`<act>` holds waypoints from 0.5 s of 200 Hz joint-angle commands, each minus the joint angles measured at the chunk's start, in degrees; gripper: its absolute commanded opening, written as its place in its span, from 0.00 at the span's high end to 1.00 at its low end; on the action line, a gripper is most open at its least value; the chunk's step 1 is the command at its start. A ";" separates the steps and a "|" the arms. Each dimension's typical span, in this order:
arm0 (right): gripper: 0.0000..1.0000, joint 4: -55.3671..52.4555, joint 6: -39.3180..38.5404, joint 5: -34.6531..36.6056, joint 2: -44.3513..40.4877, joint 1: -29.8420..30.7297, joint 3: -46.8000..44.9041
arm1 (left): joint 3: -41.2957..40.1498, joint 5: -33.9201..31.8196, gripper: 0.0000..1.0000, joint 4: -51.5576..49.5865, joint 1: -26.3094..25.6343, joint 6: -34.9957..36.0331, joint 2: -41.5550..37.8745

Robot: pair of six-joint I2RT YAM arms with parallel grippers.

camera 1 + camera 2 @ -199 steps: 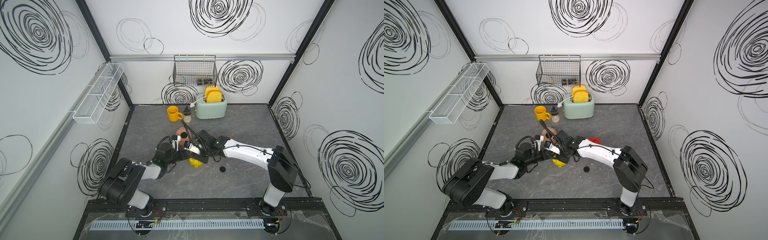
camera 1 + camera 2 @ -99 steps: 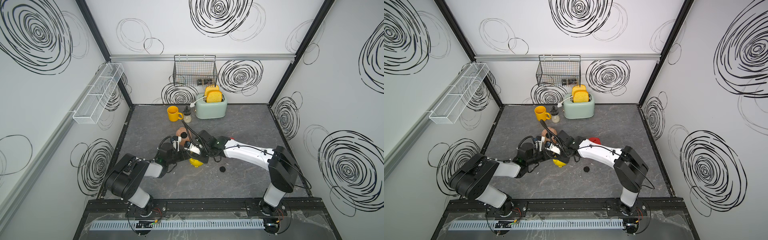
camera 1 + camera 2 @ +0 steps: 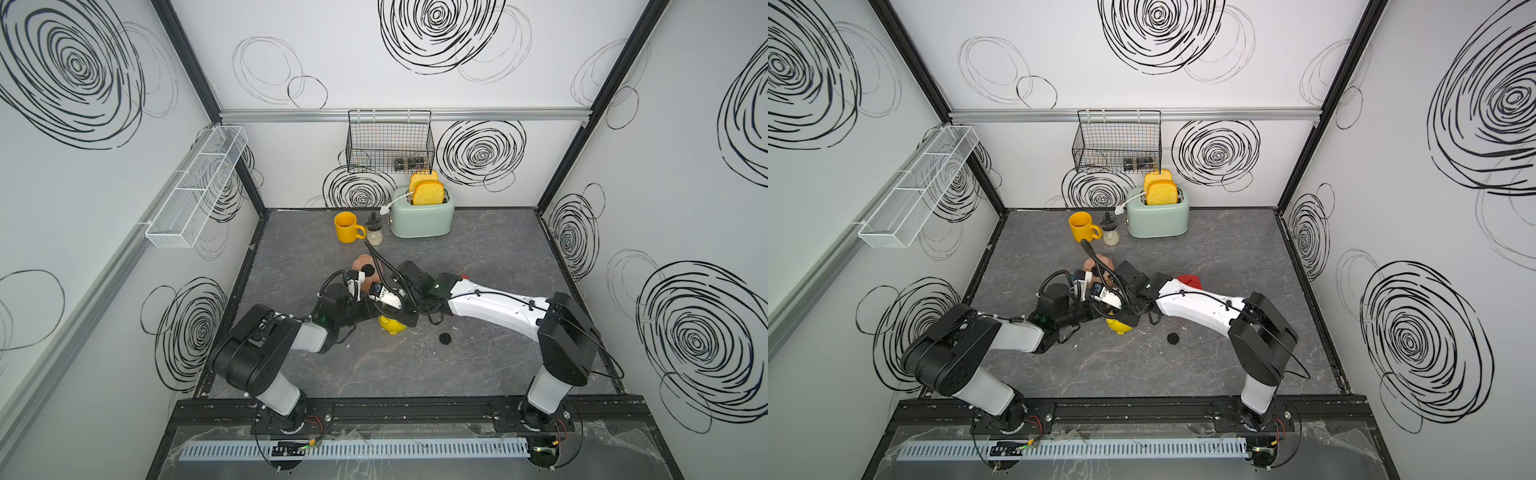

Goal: Close piggy banks
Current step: Hold the piggy bank at the center of the board.

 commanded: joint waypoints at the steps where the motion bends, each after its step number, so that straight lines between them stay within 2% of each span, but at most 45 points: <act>1: 1.00 -5.69 -0.29 0.96 1.46 -0.06 -3.06 | 0.86 -1.48 0.13 -0.16 -0.17 0.30 1.44; 100: 1.00 -5.34 5.91 1.95 0.30 -0.93 -3.56 | 0.17 -1.38 0.16 1.42 -0.28 0.06 2.80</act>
